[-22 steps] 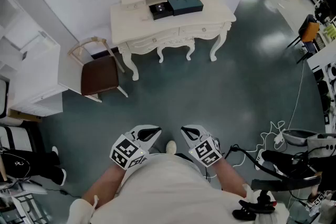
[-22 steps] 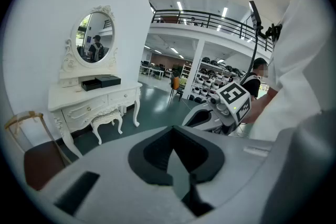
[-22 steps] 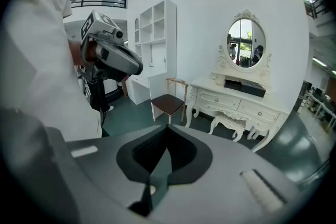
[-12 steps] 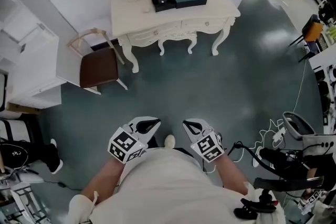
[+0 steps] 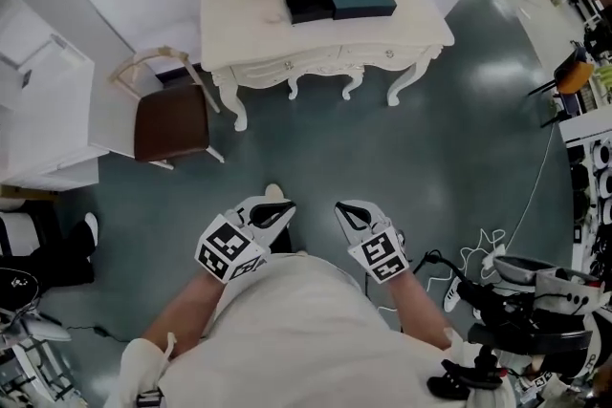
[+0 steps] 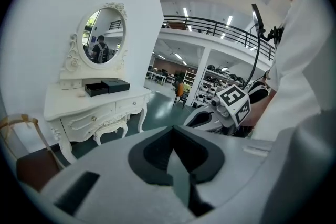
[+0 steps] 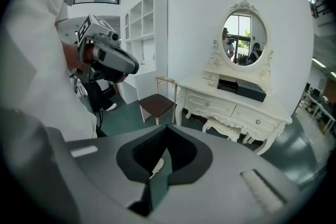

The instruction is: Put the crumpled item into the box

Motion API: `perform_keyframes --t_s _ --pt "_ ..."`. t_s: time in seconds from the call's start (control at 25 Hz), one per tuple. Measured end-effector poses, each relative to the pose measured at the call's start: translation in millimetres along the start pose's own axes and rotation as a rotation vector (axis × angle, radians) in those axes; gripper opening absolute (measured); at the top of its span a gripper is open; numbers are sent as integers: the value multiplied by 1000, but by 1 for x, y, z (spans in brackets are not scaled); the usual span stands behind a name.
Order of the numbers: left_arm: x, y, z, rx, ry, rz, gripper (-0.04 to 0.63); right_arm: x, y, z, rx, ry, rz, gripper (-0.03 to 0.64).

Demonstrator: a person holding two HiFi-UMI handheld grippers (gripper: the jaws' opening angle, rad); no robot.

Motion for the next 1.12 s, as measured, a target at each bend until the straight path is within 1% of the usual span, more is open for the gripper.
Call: perform_keyframes --t_s 0.08,0.2,0.32,0.52,0.56,0.68,0.84,0.96,1.12 --pt "-31 2 -19 5 -9 10 3 20 -27 -23 3 22 19 2" --pt "-81 10 -46 19 -36 19 2 50 -75 -58 17 60 41 40" --pt "-124 25 -64 30 -50 13 2 74 -123 -94 36 95 54 49" --pt "-181 56 -78 58 -13 -26 2 107 -197 -151 65 155 69 65" --pt "-189 61 -80 67 -4 -42 2 113 -211 -162 71 175 66 77" --pt "-213 75 -84 107 31 -101 2 133 -254 -194 98 240 60 80" --pt "-249 92 -93 159 79 -198 2 162 -324 -229 108 325 37 94" --pt "-277 99 -107 188 121 -284 2 186 -380 -249 99 398 18 109" --pt "-304 99 -133 206 135 -374 2 214 -446 -264 70 492 -17 132"
Point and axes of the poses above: the fingertips, and each gripper's own axes: y backward along the fingers, x to its right, z out of its underside, the point moved 1 cm from there along y, backward along the fingers, and after that the axes turned 15 degrees about z, right-handed, at the moved point
